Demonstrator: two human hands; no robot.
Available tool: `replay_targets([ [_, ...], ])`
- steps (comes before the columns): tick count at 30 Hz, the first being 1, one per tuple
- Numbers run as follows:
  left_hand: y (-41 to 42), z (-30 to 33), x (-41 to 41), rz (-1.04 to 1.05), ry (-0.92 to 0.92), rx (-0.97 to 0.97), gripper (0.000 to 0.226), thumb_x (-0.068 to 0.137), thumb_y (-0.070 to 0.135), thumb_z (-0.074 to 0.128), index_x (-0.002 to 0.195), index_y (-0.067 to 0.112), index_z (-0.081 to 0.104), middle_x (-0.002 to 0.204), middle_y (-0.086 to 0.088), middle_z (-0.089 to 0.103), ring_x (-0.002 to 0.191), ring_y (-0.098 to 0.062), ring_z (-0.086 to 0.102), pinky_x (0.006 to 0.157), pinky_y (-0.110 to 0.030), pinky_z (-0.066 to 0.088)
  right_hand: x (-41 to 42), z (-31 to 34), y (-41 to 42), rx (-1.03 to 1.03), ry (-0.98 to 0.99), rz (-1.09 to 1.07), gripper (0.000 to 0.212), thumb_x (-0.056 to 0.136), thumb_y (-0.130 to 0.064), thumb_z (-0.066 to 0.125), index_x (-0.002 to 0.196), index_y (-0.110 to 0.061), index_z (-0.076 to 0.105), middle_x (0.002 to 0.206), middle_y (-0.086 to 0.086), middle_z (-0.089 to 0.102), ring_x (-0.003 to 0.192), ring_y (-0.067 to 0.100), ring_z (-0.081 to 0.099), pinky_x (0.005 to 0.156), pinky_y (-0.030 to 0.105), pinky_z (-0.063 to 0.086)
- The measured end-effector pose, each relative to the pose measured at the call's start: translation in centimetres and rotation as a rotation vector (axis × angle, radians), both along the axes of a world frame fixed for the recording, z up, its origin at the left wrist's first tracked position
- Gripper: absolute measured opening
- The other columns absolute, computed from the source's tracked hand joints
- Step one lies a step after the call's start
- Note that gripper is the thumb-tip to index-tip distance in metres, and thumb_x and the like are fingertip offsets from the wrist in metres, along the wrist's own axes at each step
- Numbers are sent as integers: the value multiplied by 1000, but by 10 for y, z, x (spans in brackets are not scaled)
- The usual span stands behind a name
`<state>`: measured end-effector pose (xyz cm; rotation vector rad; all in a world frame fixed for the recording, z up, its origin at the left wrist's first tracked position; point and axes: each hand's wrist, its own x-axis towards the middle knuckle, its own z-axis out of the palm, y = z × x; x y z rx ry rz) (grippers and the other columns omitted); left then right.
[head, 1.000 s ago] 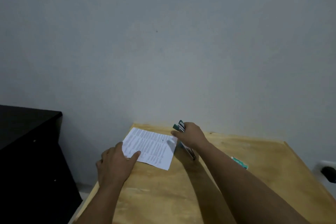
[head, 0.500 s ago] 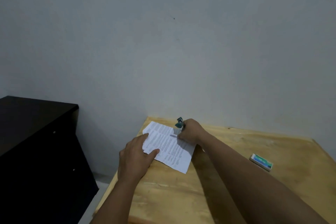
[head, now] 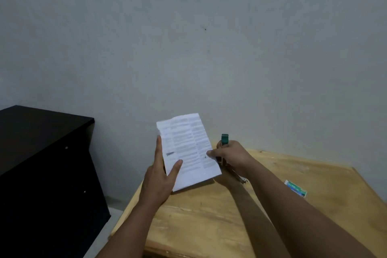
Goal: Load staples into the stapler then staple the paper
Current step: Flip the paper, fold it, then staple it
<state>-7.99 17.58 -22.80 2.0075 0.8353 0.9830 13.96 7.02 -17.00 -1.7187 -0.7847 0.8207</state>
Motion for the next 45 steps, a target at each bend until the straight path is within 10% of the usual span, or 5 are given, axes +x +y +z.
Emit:
replay_targets([
  [12,21,-10,-6,-148,-226,-353,47,94,14,74,136,35,66,134,10,67,109,-11,71,81,-32,64,-22,-18,7,116,81,-66,31,89,-16,81,73,-10,56,73,7,70,68,20,69,63,34,53],
  [19,29,-6,-15,-136,-328,-481,36,92,12,76,123,31,74,120,6,76,106,-16,74,86,-37,63,-24,-20,13,-10,71,37,28,83,-8,83,70,-10,59,92,16,77,90,34,76,82,48,59],
  [32,31,-5,-12,-206,-261,-542,41,77,9,89,114,19,76,106,-5,80,99,-26,76,80,-37,63,-18,-21,16,200,308,-61,44,88,11,73,65,-12,43,66,10,62,74,31,72,57,34,55],
  [40,28,-5,-11,-180,-306,-554,34,80,10,87,111,13,75,101,-5,81,95,-28,77,79,-37,61,-14,-20,7,167,48,-7,43,85,4,78,65,-15,45,79,14,65,79,26,69,69,36,55],
  [45,31,-5,-13,-169,-290,-556,15,83,16,85,95,9,80,93,-13,80,91,-36,76,79,-41,59,-23,-17,6,132,-264,2,49,86,-11,82,129,-22,61,110,2,67,102,22,69,88,40,62],
])
